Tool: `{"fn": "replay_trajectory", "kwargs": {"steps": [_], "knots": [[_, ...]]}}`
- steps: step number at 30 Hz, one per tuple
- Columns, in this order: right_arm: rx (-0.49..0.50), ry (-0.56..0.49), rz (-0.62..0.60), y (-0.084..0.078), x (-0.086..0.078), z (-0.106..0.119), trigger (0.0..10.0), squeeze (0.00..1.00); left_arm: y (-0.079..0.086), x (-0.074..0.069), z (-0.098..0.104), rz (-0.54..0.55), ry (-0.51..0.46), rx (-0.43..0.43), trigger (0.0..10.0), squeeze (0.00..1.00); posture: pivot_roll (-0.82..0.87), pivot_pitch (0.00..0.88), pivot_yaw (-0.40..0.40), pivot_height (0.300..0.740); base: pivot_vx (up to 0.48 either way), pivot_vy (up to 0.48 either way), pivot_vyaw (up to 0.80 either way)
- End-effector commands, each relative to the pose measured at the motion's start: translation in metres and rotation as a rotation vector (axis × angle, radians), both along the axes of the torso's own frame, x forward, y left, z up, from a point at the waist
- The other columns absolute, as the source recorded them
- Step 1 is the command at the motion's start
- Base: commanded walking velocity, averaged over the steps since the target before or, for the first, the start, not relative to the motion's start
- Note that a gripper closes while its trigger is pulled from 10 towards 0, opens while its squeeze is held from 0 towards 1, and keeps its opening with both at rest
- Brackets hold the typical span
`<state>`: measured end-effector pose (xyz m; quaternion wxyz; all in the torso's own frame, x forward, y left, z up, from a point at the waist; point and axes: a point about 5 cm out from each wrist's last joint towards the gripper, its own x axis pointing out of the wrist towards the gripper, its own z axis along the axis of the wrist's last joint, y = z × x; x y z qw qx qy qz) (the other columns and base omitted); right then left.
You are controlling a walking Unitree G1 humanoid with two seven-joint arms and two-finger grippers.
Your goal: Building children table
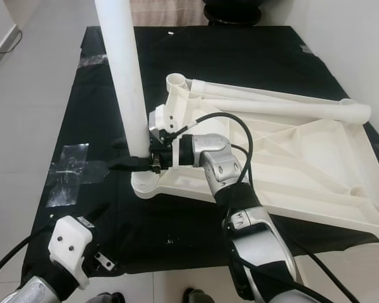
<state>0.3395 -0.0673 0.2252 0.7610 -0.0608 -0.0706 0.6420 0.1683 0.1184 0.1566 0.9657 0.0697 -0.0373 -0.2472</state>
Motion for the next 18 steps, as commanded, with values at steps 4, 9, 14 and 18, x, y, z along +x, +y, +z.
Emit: {"fn": "replay_trajectory", "kwargs": {"steps": [4,9,14,18], "knots": [[0.037,-0.005,-0.699,-0.016,-0.019,-0.019,0.0,0.00,0.002,0.003,-0.004,-0.007,0.013,0.014,10.0,0.00,0.03,0.216,-0.061,0.740,0.000,0.000,0.00],[0.012,0.010,-0.979,-0.006,-0.070,-0.050,0.0,0.00,0.006,0.016,-0.007,0.006,-0.001,0.009,10.0,0.00,-0.02,0.153,-0.034,0.740,0.000,0.000,0.00],[0.023,-0.002,-0.948,-0.002,-0.050,-0.049,0.0,0.00,0.005,0.026,-0.011,0.000,-0.001,0.013,10.0,0.00,0.00,0.097,-0.043,0.740,0.000,0.000,0.00],[0.102,0.063,-0.744,0.010,-0.046,-0.037,10.0,0.94,0.006,0.029,-0.014,0.009,-0.008,0.018,10.0,0.00,0.01,0.080,-0.054,0.740,0.000,0.000,0.00]]}}
